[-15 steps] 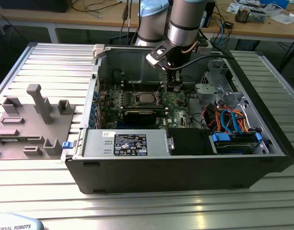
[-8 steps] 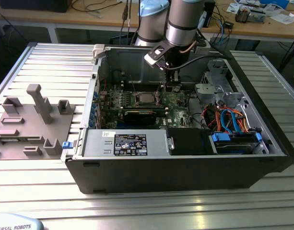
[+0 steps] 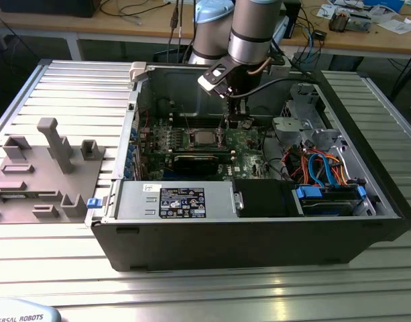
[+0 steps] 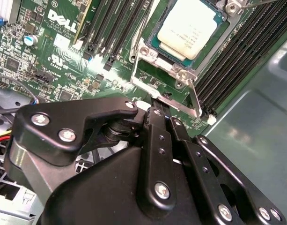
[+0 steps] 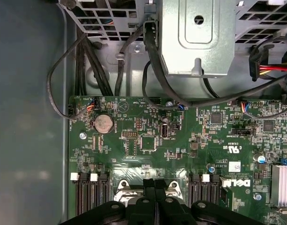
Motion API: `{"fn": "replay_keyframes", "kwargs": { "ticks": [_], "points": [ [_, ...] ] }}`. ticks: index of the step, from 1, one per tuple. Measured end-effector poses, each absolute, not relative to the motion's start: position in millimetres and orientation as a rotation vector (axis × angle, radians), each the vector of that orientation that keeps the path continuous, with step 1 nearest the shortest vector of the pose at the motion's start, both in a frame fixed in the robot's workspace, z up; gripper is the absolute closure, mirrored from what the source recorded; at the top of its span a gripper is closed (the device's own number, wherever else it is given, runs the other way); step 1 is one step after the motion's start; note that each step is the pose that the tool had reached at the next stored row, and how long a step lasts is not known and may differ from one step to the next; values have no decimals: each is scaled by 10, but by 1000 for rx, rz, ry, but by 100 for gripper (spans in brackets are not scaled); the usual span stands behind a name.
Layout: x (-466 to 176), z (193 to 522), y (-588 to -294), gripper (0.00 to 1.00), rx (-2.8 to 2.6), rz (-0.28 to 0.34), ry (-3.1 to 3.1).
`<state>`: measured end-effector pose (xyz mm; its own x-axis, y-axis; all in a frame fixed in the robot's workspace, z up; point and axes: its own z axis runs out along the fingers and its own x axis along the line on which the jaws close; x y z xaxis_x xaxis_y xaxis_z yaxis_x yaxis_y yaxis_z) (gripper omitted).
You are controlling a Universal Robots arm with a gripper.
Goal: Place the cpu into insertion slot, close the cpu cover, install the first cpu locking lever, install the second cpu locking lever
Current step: 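Close the cpu cover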
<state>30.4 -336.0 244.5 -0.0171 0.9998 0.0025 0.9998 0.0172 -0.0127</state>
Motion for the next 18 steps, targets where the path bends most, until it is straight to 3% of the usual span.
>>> {"fn": "replay_keyframes", "kwargs": {
  "ticks": [18],
  "points": [
    [255, 2431, -3361, 89, -2195, 11, -2233]
  ]
}}
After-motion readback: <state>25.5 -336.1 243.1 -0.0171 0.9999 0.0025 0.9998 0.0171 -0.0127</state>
